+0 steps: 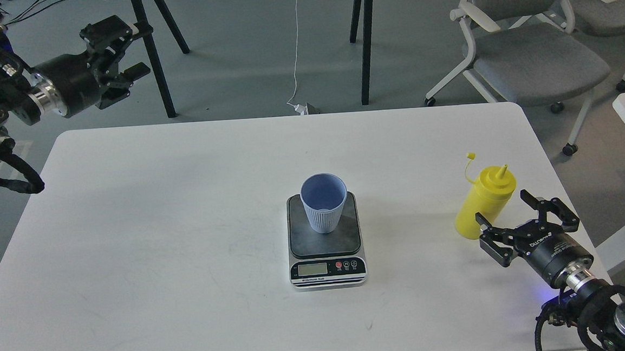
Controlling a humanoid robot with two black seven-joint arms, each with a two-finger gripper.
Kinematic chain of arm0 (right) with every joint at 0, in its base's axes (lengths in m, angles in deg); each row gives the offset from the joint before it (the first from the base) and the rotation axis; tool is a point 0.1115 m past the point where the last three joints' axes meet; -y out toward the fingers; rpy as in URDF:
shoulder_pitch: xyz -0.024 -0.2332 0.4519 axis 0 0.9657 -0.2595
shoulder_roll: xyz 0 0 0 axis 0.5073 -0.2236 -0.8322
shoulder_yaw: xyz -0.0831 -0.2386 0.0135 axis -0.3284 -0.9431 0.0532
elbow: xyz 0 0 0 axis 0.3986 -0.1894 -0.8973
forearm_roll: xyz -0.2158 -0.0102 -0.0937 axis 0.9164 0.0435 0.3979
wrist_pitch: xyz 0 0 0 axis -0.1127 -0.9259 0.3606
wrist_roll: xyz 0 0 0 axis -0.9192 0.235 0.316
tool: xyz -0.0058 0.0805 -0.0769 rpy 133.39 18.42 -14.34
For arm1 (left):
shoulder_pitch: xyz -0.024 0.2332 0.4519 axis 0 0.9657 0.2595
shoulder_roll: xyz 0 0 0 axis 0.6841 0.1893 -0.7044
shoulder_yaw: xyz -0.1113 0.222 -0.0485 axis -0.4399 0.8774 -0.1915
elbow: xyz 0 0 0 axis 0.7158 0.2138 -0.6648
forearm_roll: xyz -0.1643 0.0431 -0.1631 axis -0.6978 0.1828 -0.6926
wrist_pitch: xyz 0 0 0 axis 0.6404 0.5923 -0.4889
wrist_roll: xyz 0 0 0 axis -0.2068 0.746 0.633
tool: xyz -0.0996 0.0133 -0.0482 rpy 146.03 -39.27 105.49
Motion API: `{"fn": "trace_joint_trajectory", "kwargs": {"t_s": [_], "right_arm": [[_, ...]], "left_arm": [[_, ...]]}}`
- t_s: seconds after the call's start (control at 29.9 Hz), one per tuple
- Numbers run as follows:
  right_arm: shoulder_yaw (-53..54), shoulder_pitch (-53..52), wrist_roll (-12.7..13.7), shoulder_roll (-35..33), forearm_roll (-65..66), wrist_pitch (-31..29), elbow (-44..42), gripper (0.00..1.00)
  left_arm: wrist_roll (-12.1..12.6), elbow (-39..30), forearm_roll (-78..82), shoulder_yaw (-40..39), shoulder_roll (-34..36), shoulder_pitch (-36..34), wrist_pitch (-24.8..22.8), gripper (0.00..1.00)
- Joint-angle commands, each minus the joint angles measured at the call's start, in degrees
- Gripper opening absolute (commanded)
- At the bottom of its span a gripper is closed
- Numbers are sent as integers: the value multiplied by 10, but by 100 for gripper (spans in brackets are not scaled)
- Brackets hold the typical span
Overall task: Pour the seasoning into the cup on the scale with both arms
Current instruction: 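Bring the right gripper to the yellow bottle and grasp it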
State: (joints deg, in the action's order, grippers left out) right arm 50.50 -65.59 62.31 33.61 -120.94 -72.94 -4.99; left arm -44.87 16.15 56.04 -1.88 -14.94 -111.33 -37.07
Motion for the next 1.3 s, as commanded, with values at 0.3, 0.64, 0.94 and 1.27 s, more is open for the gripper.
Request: {"fn": "trace_joint_trajectory", "kwargs": {"t_s": [0.3,0.64,0.94,1.27], "right_arm": [[-1,-41,0,32,18,0,-64,100],[-7,-76,0,77,42,0,-116,99],[-8,-81,0,89,65,0,-124,96],[-4,-79,-2,90,81,0,-118,54]], "left_arm": [[0,0,0,0,0,9,0,94],[0,1,0,-1,1,14,0,94],[0,1,0,-1,1,22,0,95],[0,1,0,-8,1,31,0,95]]}}
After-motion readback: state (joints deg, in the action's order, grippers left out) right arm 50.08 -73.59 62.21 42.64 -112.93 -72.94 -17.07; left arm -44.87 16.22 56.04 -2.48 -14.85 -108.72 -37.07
